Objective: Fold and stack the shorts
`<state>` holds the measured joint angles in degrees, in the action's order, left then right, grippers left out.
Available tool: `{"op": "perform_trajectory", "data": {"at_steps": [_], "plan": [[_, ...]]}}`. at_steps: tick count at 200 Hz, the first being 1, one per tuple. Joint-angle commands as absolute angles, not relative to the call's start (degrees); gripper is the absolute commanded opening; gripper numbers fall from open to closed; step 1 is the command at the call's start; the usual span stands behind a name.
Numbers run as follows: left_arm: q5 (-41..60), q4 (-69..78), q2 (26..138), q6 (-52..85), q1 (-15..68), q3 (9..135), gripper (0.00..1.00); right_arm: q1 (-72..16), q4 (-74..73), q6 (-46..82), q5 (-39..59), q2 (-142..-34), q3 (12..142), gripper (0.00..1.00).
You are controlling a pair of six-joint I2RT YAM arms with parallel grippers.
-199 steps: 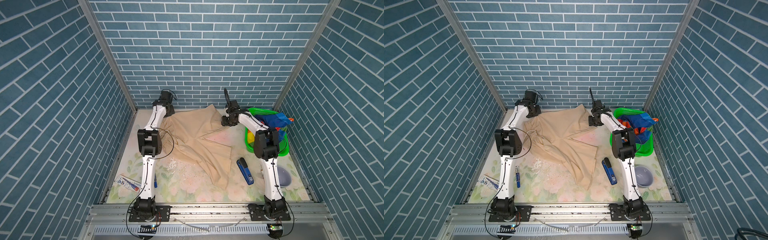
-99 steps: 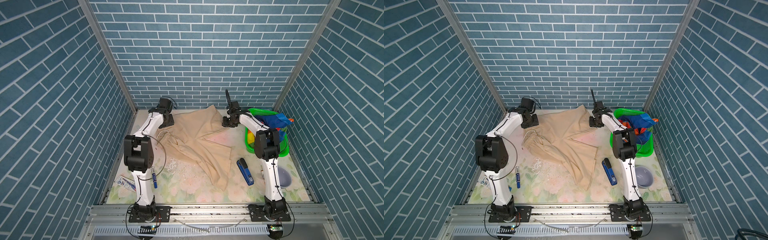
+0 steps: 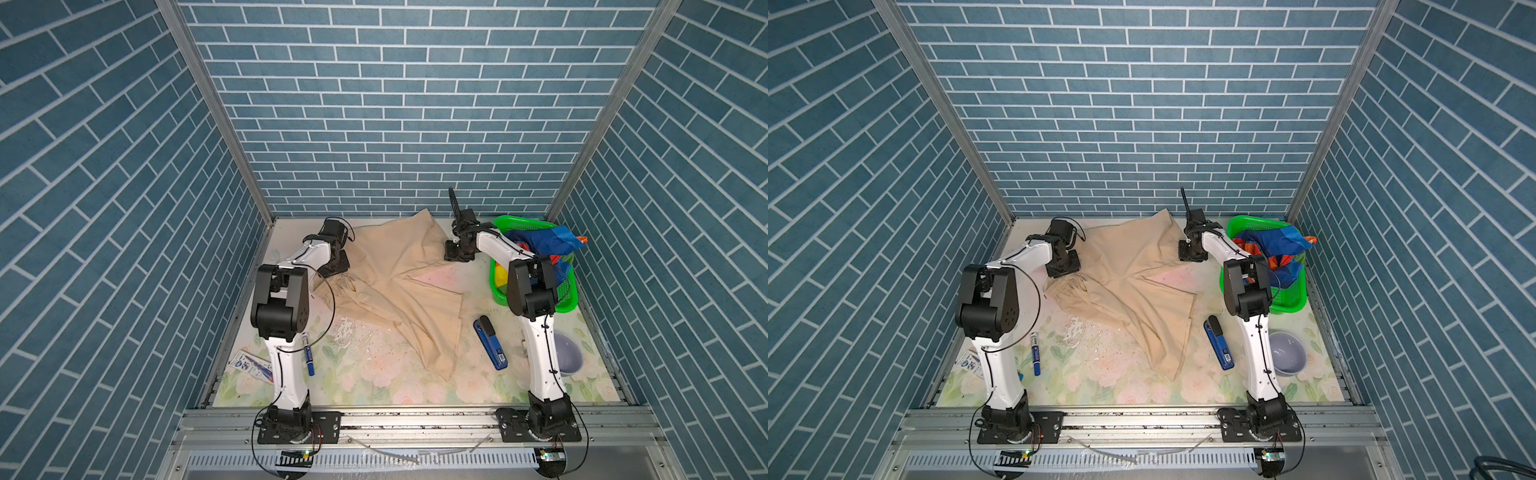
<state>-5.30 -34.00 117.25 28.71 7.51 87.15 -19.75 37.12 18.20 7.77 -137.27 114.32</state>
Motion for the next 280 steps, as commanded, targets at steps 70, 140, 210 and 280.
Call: {"op": "perform_trajectory", "data": {"at_steps": [70, 140, 210, 280], "plan": [[-6.2, -31.7, 118.0, 29.2, 5.8, 83.0, 0.42, -19.8, 35.8, 19.4, 3.0, -135.8, 109.4, 0.48], [-5.4, -31.4, 118.7, 29.5, 5.8, 82.8, 0.39, -20.7, 33.3, 21.4, 4.4, -134.5, 105.5, 0.00], [-4.7, -30.2, 118.3, 29.9, 4.8, 80.6, 0.37, -20.4, 22.7, 26.7, -4.3, -120.2, 87.7, 0.00], [-4.2, -29.7, 118.5, 29.9, 4.6, 80.2, 0.36, -20.5, 24.7, 25.8, -0.1, -123.2, 94.5, 0.15]]}}
